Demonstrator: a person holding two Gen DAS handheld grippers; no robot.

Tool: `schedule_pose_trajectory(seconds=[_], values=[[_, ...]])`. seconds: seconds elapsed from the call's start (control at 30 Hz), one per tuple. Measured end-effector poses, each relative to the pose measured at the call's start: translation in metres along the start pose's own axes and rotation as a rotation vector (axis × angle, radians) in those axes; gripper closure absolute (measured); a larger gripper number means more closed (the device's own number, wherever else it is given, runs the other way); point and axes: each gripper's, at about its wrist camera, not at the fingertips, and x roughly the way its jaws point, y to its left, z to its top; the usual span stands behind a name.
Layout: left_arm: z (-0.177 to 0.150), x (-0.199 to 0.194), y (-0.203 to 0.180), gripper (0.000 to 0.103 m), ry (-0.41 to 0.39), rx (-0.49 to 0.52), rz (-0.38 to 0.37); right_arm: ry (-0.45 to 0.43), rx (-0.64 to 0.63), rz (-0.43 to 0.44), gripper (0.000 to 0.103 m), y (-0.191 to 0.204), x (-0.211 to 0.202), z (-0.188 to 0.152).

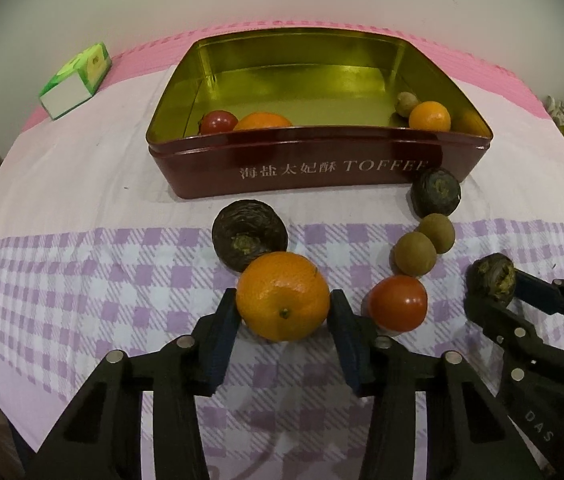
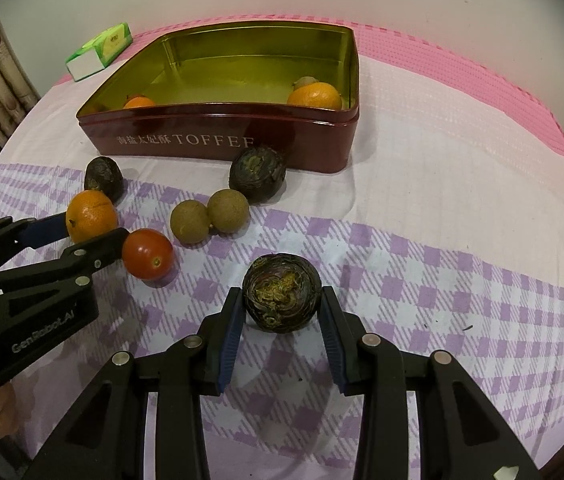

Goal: Organize fruits
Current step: 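Lift and carry the orange and dark fruit with both grippers over the tin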

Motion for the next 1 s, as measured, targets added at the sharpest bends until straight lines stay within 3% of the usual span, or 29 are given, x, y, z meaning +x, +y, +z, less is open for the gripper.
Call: schedule_pose_trajectory(seconds=[1.0], values=[[-0.018, -0.015, 0.009, 0.06, 0.019, -0.026, 0.015, 0.008, -0.02, -0.015, 0.067, 0.001, 0.002, 0.001]])
